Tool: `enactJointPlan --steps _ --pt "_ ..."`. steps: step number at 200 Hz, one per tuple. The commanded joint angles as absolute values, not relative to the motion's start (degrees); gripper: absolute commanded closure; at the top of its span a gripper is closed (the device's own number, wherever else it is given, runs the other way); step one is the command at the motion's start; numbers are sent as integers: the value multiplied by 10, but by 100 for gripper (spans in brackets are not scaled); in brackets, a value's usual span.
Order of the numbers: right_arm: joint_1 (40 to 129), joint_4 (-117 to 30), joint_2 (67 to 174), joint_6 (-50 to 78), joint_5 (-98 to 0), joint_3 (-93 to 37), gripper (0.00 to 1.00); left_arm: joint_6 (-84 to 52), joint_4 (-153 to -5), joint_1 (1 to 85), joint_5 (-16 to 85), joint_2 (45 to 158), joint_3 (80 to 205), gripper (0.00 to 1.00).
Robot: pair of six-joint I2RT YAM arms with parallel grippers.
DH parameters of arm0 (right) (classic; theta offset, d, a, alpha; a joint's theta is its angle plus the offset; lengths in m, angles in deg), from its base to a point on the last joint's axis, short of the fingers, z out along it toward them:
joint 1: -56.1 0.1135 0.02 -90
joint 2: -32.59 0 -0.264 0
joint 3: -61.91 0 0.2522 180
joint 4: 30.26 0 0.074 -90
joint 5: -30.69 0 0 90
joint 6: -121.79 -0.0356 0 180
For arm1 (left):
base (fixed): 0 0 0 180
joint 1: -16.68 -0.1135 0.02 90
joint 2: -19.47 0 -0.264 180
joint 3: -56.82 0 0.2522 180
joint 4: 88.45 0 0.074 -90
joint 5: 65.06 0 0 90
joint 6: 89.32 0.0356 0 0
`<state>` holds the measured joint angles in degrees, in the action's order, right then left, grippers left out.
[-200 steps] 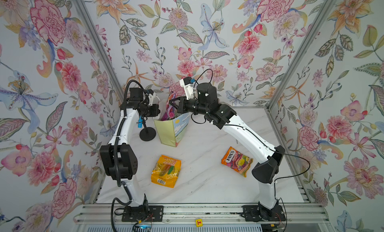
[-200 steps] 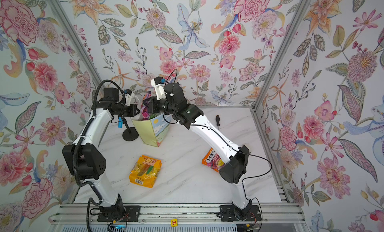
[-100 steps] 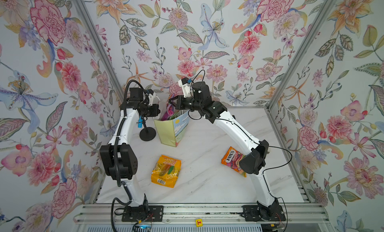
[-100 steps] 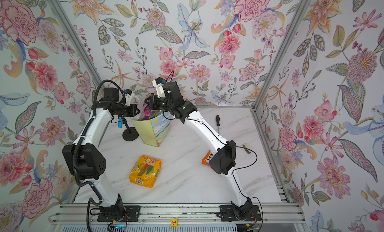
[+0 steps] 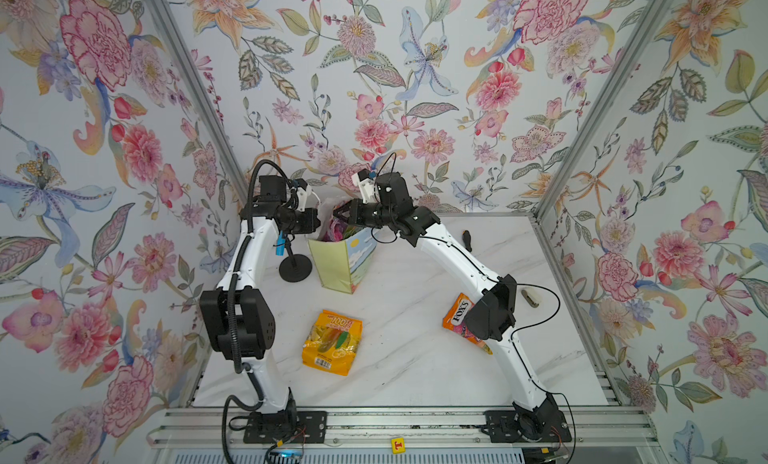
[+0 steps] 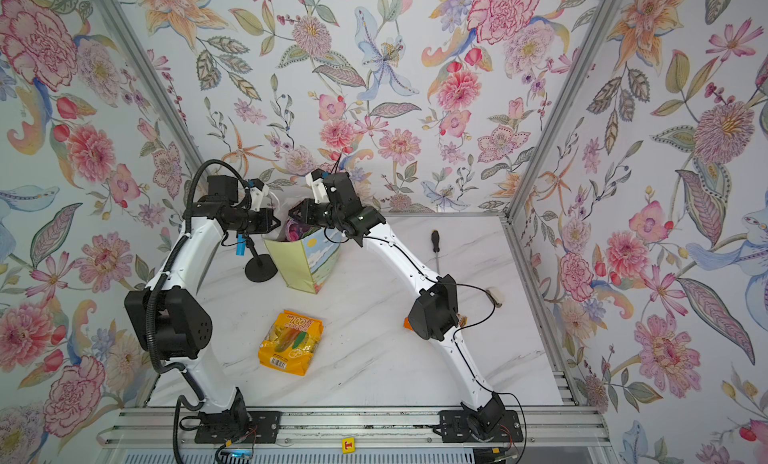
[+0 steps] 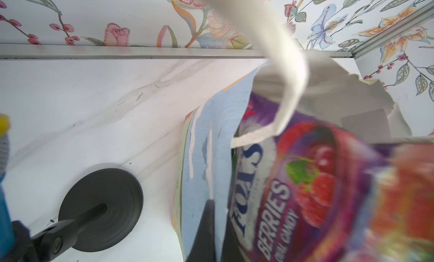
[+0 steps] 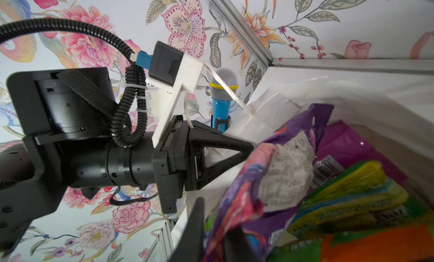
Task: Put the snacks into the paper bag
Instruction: 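Lower the Berries packet into the bag and open the right gripper, then move the right gripper back to the orange Fruits packet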
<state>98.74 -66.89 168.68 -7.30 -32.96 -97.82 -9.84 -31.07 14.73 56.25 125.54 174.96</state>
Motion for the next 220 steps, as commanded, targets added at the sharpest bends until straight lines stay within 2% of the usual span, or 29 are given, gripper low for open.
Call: enactJointPlan --steps 1,16,79,106,152,191,220 --pt "981 -671 1629 -40 -380 -944 54 -100 -319 137 570 1229 1745 97" --pt "978 -672 1601 -25 -405 -918 50 -101 -319 137 570 1230 1745 97" --pt "981 -671 1522 18 -429 -856 49 -101 -319 136 570 1231 1745 97" --pt "981 -670 1457 36 -446 -780 50 -101 -319 136 569 1230 1745 97" --pt "959 -606 1272 24 -496 -485 49 -102 -320 136 569 1227 1744 97" --pt "875 -583 1107 -34 -523 -198 48 -104 -322 136 563 1225 1742 97" --pt "814 -591 1016 -74 -526 -48 48 -105 -327 136 560 1221 1738 97"
